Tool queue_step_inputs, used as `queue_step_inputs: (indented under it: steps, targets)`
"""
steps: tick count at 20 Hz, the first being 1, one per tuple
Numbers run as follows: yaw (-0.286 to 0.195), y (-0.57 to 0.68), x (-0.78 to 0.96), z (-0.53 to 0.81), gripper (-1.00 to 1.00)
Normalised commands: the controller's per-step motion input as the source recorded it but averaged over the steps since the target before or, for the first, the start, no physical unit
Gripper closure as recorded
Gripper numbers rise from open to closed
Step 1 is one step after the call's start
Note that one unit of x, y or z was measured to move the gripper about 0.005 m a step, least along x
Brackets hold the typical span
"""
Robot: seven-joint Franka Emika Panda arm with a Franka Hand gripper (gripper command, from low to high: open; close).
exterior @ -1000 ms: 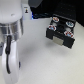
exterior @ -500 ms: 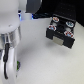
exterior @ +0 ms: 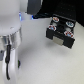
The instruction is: Open the kcup holder, insert the kcup into the holder, and close the kcup holder
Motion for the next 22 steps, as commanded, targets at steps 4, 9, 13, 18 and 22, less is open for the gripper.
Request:
queue_step_inputs:
  steps: [4, 9, 13, 18, 22]
  targets:
    - [-0.032, 0.12, 0.05, 0.44, 1.0]
    - [-0.016, 0.31, 0.03, 0.8, 1.0]
    - [0.0, 0.45, 0.02, 0.83, 1.0]
    - [0.026, 0.57, 0.02, 0.75, 1.0]
    - [0.019, 0.62, 0.02, 0.67, 1.0]
